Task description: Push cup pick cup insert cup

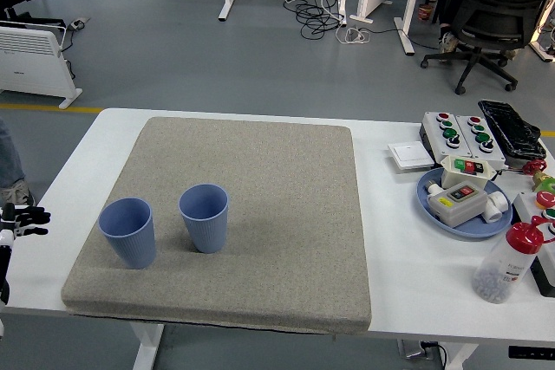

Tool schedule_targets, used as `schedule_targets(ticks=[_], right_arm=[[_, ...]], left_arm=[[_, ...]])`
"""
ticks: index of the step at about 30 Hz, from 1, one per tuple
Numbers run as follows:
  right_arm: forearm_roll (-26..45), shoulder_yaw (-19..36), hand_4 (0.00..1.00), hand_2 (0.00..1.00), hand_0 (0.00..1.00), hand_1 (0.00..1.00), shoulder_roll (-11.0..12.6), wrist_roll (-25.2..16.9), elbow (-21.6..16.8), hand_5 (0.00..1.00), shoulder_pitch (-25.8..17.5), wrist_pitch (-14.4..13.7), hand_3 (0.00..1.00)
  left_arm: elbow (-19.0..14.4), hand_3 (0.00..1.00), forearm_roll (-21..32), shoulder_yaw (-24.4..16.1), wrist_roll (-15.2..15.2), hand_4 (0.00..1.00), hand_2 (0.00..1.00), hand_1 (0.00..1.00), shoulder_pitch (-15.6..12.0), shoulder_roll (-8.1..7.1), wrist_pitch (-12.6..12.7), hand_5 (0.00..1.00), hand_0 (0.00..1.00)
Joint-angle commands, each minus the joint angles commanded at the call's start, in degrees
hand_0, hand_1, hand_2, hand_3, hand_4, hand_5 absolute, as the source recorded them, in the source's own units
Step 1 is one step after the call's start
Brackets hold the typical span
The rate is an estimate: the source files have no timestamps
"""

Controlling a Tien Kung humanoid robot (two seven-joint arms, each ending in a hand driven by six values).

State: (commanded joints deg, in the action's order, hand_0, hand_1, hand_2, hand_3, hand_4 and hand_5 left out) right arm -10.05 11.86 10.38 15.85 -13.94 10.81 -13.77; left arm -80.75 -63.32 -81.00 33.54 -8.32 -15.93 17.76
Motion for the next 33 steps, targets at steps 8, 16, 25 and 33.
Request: schedule_targets(ticks=[8, 16, 25, 33], right_arm=[[-0.37, 0.2, 0.097, 0.639, 0.687, 0.608, 0.05, 0.11, 0.01, 0.488, 0.19, 0.05, 0.574], [0.03, -0.06, 0.097, 0.638, 0.688, 0.608, 0.1, -0.01, -0.01, 0.487, 0.37, 0.0, 0.574], [-0.06, -0.02, 0.097, 0.638, 0.688, 0.608, 0.09, 0.07, -0.01, 0.487, 0.38, 0.03, 0.573], [-0.03, 0.0, 0.097, 0.639, 0.688, 0.608, -0.02, 0.1, -0.02, 0.485, 0.34, 0.02, 0.574]], left_arm=[[0.44, 0.375, -0.79, 6.73, 0.89, 0.533, 0.398, 0.392, -0.42, -0.29, -0.1, 0.998, 0.395], [1.65, 0.376, -0.55, 10.51, 0.44, 0.527, 0.398, 0.391, 0.37, -0.1, -0.44, 0.998, 0.406], [4.8, 0.381, -1.96, 12.69, -1.0, 0.521, 0.399, 0.395, 2.35, 0.68, -1.24, 0.998, 0.414], [7.62, 0.394, -2.22, 14.08, -1.64, 0.528, 0.412, 0.412, 4.91, 1.12, -1.71, 0.998, 0.492]])
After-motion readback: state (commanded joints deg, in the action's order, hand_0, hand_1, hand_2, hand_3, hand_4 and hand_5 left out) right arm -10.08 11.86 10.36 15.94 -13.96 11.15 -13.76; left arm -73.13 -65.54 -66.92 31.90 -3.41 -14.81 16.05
